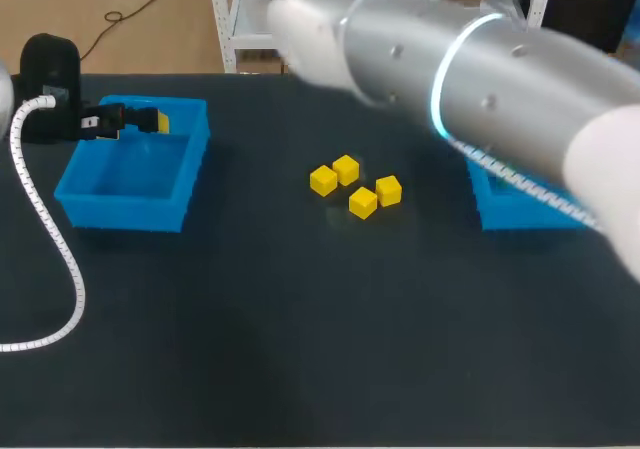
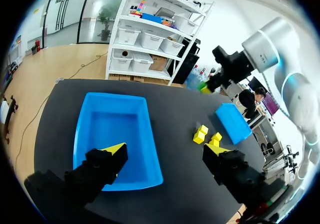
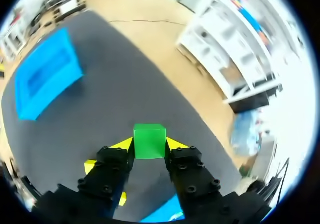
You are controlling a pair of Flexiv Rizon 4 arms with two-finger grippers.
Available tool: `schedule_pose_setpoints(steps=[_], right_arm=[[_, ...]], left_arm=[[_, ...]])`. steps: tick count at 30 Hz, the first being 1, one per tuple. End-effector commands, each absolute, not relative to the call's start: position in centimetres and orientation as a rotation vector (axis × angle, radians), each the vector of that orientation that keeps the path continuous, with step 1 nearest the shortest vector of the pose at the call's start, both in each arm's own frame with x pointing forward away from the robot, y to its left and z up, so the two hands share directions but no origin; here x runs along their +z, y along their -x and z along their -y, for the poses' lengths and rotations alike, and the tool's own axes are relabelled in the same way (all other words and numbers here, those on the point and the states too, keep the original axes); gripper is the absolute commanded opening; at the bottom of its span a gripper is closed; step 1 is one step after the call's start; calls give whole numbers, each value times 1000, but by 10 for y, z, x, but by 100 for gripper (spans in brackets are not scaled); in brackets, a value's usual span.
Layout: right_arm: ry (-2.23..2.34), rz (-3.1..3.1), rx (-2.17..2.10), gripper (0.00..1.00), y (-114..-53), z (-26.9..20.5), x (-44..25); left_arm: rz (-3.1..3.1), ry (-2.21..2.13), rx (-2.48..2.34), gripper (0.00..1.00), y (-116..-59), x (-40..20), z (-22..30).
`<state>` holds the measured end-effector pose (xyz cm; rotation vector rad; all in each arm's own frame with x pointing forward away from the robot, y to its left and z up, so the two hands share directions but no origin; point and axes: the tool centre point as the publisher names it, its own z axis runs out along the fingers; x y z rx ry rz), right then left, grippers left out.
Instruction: Put the green cubes in the right bin and the yellow cubes in the left bin.
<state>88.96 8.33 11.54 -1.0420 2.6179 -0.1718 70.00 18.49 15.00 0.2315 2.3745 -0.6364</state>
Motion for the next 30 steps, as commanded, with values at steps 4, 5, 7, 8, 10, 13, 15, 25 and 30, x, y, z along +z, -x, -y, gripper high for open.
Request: schedule_pose_setpoints(steps=[4,5,7,8,10,13,15,25,30], right_arm=[[685,-2529,-58,0,-844,19,121],[651,-2538,-53,0,-842,30,120],[559,-2554,-43,0,-837,53,117],[524,-2563,-38,0,-834,63,115],[444,-2581,-28,0,-829,82,109],[357,-2605,-15,0,-820,105,100],[298,-2617,-6,0,-814,117,94],[98,-2640,12,0,-790,163,78],[84,-2649,13,0,-780,166,72]], left_arm=[[-2374,-231,-636,100,-700,150,-185],[-2374,-231,-636,100,-700,150,-185],[-2374,-231,-636,100,-700,150,-185],[-2374,-231,-636,100,-700,150,-185],[-2374,-231,-636,100,-700,150,-185],[-2374,-231,-636,100,-700,150,-185],[-2374,-231,-636,100,-700,150,-185],[-2374,-231,-636,100,-700,150,-185],[-2374,-231,-636,100,-700,150,-185]])
